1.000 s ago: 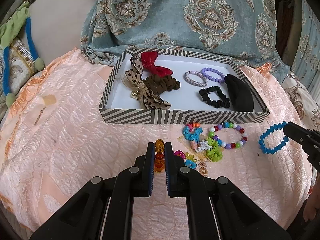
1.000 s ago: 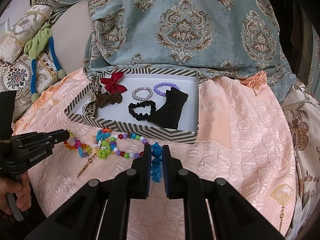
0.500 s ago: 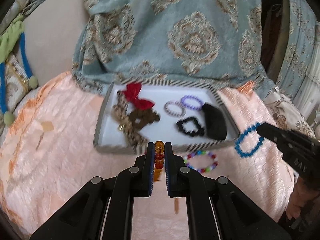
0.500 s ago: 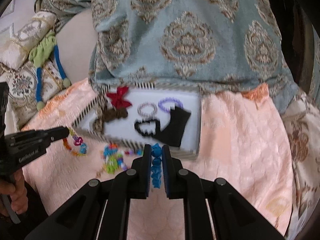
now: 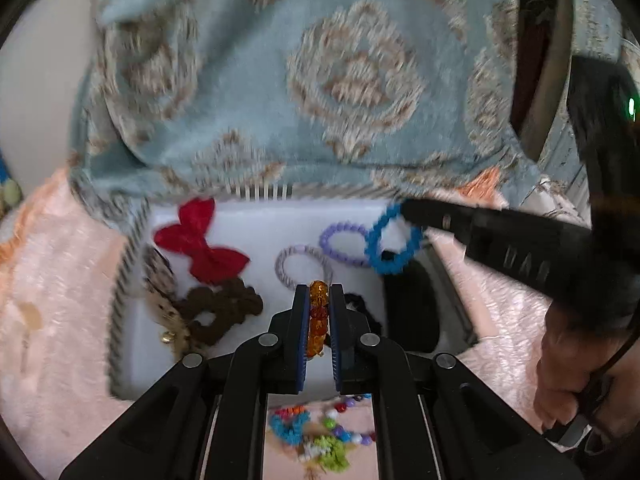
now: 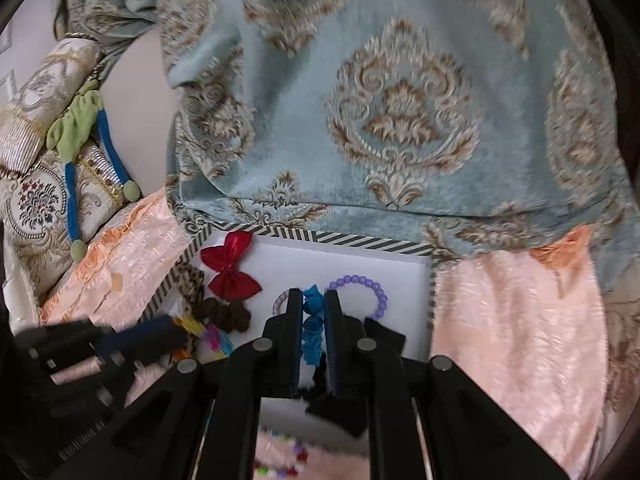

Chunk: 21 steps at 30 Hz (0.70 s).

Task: Organize jewelry
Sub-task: 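Lower the amber bracelet into the tray with the left tool while the right drops the blue bracelet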

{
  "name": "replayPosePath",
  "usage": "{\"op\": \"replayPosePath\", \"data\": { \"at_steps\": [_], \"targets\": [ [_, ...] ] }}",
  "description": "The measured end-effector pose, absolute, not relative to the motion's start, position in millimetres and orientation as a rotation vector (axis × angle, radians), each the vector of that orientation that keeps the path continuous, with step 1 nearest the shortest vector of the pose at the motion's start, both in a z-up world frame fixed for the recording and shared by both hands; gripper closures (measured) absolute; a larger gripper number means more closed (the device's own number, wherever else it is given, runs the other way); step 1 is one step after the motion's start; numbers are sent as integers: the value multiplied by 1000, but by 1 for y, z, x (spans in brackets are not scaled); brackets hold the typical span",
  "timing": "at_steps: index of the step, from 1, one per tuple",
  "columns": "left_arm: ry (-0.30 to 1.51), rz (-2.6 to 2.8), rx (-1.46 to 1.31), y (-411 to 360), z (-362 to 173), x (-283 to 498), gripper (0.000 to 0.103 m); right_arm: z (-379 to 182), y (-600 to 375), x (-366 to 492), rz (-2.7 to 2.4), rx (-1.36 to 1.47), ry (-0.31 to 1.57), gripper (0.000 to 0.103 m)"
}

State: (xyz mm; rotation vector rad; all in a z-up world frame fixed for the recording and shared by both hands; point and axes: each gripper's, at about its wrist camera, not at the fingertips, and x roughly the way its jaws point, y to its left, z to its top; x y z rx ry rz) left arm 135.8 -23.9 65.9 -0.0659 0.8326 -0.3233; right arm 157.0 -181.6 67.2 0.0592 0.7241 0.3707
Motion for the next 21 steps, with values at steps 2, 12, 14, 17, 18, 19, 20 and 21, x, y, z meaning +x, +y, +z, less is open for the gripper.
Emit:
{"op": "replayPosePath", "data": {
  "at_steps": [2,12,14,17,18,19,20,21],
  "targets": [
    [878,-312,-77,-23,46,149,103,58,-178,173,373,71,745,93],
    [985,-232,-91,-3,13,171,103,15,-152,248,341,71,843,93],
    [1000,-216,-87,0,9,173,103,8,-147,255,351,73,856,93],
    [1027,-210,-98,1,1,175,103,-4,-142,260,381,99,877,93],
    [1033,-207,-99,1,0,175,103,-8,-140,261,389,101,885,93],
    [1036,-206,-97,0,0,175,103,-11,-138,262,392,99,890,93],
    [1038,-209,-95,-1,-1,175,103,-14,-137,262,402,99,899,92],
    [1037,-211,-88,-2,-1,173,103,-17,-137,262,417,107,906,92]
  ]
}}
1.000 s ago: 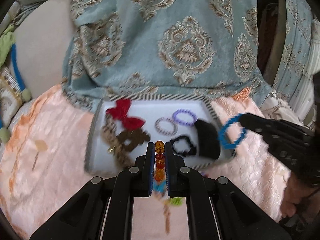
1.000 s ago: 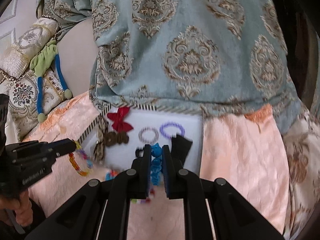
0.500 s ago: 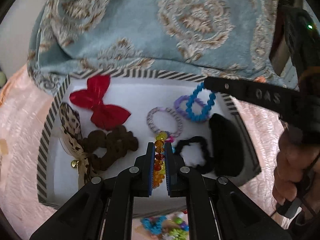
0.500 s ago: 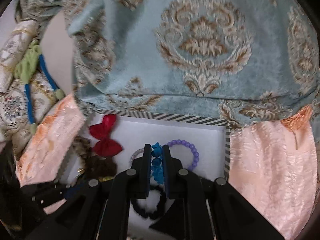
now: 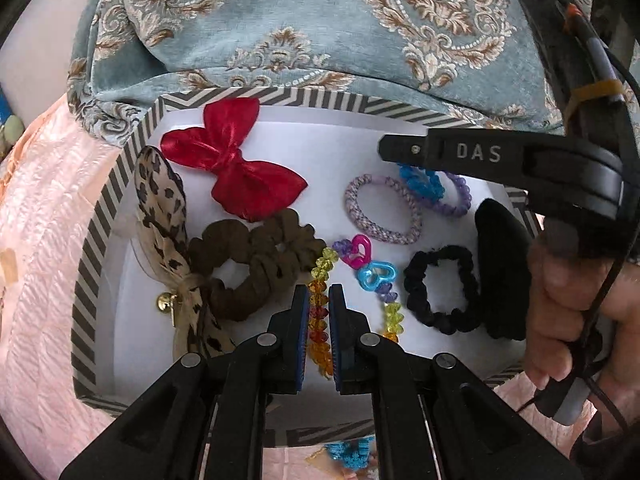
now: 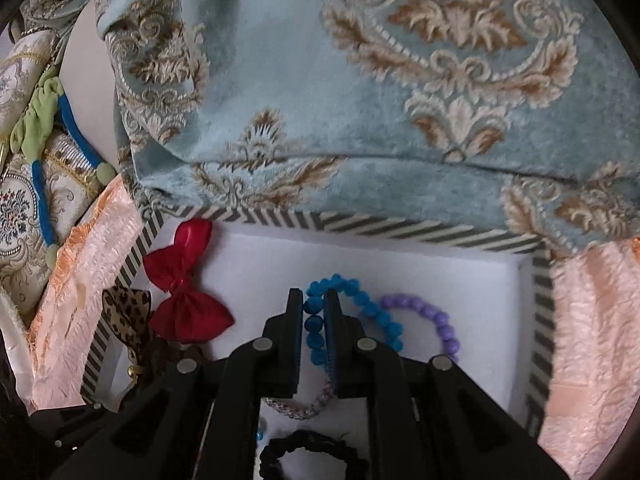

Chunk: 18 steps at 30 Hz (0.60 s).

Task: Organize jewelry
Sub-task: 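Lower the amber bracelet into the tray with the left tool while the right drops the blue bracelet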

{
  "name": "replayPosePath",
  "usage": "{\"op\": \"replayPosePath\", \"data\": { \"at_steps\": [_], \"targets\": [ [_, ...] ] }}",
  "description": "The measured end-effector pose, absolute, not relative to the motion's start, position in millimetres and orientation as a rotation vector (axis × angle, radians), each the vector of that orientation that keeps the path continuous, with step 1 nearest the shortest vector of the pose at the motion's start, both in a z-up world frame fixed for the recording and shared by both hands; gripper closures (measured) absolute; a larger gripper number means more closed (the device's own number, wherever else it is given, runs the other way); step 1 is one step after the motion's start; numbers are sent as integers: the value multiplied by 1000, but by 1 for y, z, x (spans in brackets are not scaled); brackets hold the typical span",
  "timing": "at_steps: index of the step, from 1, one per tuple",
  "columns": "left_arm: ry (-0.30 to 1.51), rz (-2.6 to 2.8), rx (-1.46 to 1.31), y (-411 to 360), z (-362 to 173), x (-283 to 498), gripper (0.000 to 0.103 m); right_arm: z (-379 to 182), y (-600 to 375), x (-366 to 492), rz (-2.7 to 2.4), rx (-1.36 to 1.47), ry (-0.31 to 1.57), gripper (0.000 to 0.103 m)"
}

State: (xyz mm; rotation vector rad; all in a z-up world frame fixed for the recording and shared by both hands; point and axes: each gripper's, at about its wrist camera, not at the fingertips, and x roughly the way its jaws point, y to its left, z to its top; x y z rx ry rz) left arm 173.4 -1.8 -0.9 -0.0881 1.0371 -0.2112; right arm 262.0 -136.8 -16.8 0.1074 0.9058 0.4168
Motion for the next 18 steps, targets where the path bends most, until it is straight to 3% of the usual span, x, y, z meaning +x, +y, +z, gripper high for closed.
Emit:
{"op": "replayPosePath", "data": {
  "at_steps": [9,18],
  "targets": [
    [1026,-181,-106,4,4,170,101,-5,-152,252,442,179,859,82],
    [924,-162,-145,32,40,146,97,10,-161,205,392,99,829,82]
  ]
}}
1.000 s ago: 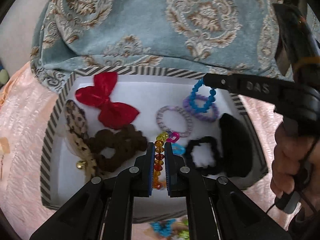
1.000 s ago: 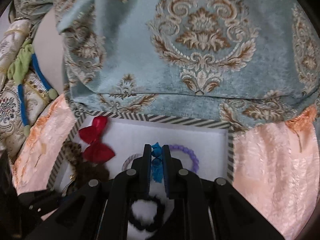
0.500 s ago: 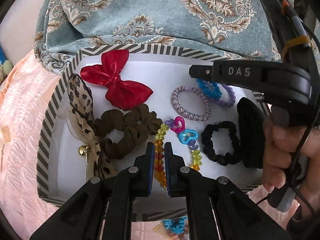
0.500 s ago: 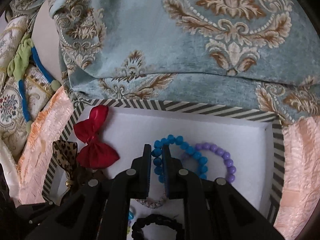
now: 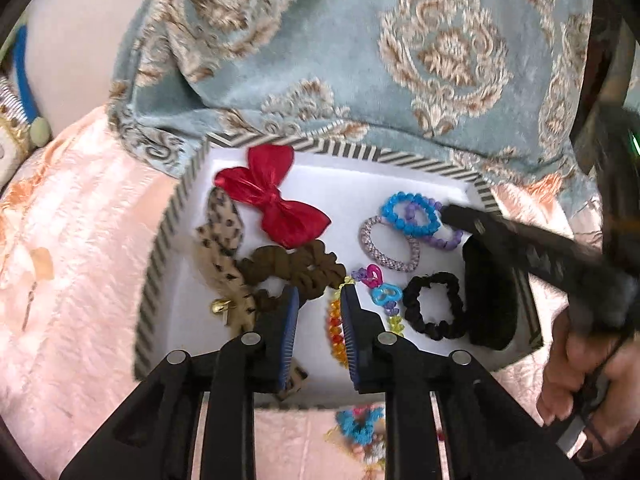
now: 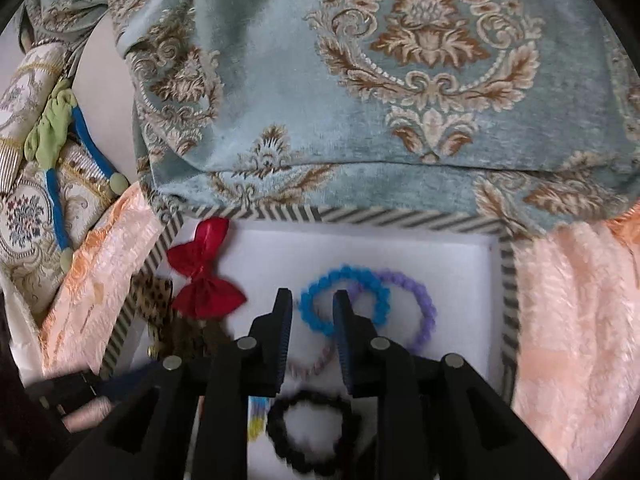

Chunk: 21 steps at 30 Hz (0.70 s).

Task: Organize jewelry
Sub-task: 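Lower the amber bracelet into the tray with the left tool while the right drops the blue bracelet, then grasp the blue beaded hair tie with the left tool while the right grasps the multicolour bracelet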

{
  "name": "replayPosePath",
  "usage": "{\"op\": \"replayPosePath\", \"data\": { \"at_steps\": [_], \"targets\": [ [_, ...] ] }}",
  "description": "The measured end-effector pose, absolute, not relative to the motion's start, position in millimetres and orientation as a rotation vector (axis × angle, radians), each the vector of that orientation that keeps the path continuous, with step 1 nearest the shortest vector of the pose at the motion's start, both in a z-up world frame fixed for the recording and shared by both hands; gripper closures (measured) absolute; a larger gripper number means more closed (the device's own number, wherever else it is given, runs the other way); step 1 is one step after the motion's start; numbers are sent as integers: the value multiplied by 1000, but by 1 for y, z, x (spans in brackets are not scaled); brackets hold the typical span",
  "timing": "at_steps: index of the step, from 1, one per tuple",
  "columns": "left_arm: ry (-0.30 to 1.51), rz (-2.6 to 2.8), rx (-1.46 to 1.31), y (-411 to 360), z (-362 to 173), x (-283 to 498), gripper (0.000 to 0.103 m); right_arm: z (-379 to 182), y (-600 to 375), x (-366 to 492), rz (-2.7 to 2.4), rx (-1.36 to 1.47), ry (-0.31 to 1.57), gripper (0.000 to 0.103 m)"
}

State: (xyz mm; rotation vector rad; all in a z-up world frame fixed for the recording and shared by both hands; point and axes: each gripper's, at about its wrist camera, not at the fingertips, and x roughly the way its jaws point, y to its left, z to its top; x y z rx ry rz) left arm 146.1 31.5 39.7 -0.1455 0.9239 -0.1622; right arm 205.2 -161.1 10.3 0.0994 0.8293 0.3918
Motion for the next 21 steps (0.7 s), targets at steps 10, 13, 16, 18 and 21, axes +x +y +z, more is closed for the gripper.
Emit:
{"op": "replayPosePath", "data": {
  "at_steps": [10,13,16,18,21],
  "targets": [
    [886,-160,-115,48,34,79,97,14,-194,69,374,69,757,79],
    [931,-176,-139,46,19,68,97,-12,-201,51,366,86,807,79],
    [950,-201,-133,36,10,66,97,-38,-204,46,345,98,875,79],
    [944,-228,-135,28,7,66,97,-43,-204,49,343,122,884,79],
    [941,-262,-151,18,3,69,97,-41,-204,53,362,156,859,79]
  ]
}}
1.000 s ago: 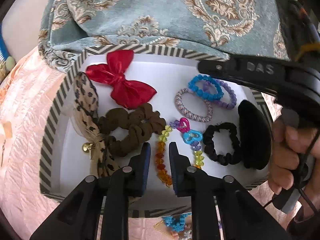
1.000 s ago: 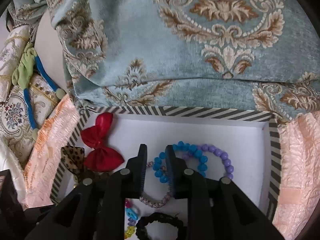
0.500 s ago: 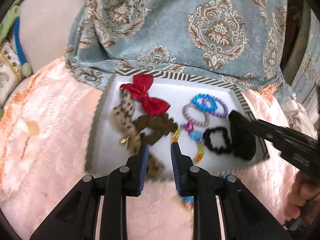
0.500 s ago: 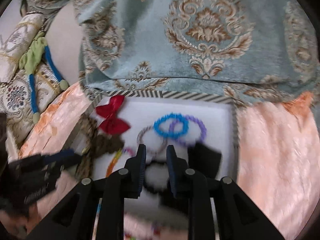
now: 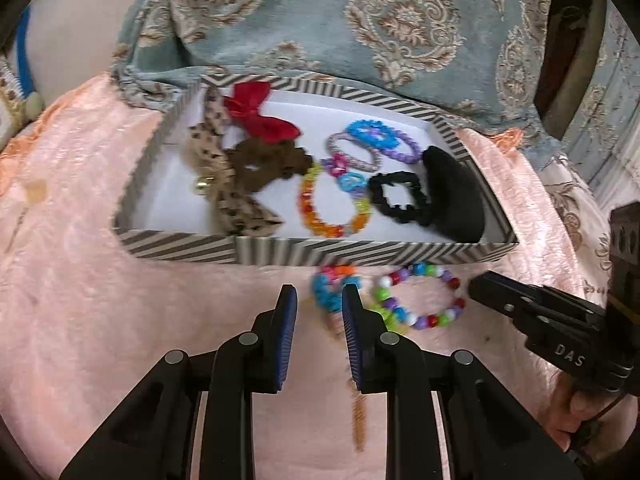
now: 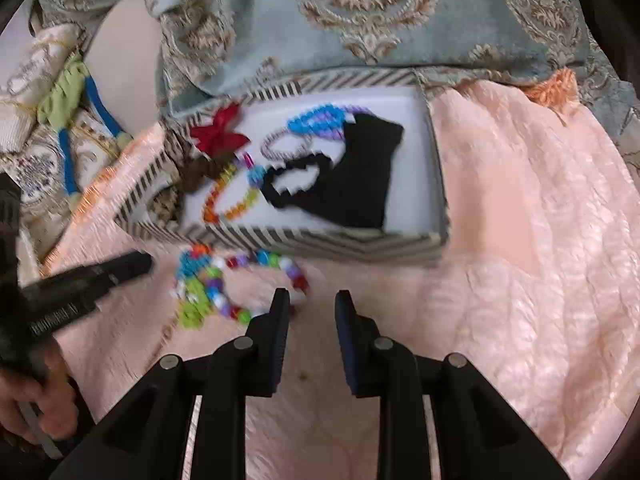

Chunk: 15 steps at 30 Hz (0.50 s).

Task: Organize jewelry
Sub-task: 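Grasp the blue beaded hair tie with the left tool while the right grasps the multicolour bracelet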

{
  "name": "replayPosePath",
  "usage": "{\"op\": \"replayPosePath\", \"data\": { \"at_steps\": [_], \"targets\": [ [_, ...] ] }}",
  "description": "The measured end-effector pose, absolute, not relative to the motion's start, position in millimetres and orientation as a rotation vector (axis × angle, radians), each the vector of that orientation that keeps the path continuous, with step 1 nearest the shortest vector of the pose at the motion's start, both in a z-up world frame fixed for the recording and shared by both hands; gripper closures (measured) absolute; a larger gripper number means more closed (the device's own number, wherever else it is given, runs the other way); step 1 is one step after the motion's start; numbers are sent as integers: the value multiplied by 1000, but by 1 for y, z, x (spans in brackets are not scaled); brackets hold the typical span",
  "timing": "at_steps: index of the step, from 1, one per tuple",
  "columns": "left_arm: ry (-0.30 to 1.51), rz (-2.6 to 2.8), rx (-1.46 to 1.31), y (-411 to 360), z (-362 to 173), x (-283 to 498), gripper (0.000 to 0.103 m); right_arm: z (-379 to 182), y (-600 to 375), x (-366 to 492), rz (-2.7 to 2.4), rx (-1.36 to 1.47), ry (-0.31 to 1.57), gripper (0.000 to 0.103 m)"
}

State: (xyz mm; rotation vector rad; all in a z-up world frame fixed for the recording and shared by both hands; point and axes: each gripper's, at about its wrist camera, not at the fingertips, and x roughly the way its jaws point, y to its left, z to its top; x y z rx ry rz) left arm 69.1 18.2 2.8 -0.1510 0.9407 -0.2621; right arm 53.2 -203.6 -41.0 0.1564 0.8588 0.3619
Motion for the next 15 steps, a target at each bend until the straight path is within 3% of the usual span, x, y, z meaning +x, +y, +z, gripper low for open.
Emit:
{"op": "replayPosePath", "data": {
  "at_steps": [6,15],
  "targets": [
    [988,-263,-137,4,-14,82,97,-55,-187,74,375,148,905,78],
    [980,-261,-31,-7,-21,79,96,-58,-153,66,355,-163,892,75]
  ]
}}
